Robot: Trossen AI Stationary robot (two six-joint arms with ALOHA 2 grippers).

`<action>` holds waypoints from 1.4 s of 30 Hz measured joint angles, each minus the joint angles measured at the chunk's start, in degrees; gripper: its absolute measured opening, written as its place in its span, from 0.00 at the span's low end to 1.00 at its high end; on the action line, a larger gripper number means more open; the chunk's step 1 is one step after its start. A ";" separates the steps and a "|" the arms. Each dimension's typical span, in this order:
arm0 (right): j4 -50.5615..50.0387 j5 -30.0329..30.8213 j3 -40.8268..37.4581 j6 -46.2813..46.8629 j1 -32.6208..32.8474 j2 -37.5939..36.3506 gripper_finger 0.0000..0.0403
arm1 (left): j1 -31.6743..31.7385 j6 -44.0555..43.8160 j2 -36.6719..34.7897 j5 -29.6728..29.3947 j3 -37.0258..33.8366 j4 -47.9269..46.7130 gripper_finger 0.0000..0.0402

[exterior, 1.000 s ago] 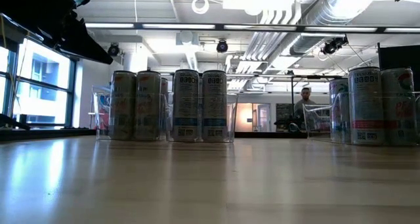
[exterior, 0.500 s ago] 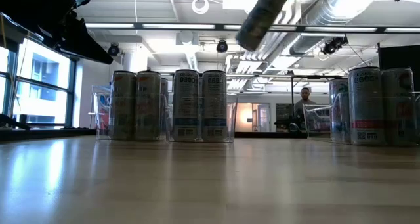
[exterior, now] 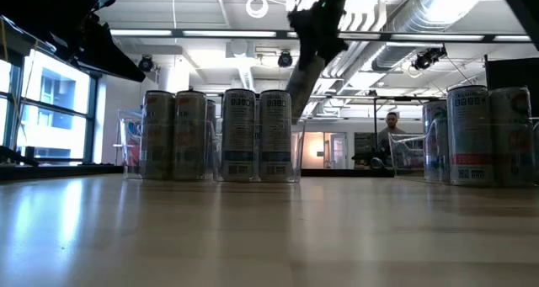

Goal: Sort soda cans
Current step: Put the white and blue soda can into the middle transparent bin

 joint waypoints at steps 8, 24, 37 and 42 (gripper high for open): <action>-0.69 -6.20 5.81 -2.44 -2.32 11.59 0.60 | 0.01 -0.51 0.00 -0.04 0.00 0.16 0.00; -4.85 -10.86 12.37 -3.46 -1.24 20.64 0.60 | 0.07 -0.50 0.00 -0.09 0.00 0.16 0.00; -14.00 -6.52 14.68 0.80 -1.17 20.66 0.60 | 0.12 -0.48 0.00 -0.33 0.00 0.14 0.00; -11.94 -6.26 14.38 0.62 -1.11 20.66 0.60 | 0.14 -0.48 0.00 -0.76 0.00 0.14 0.00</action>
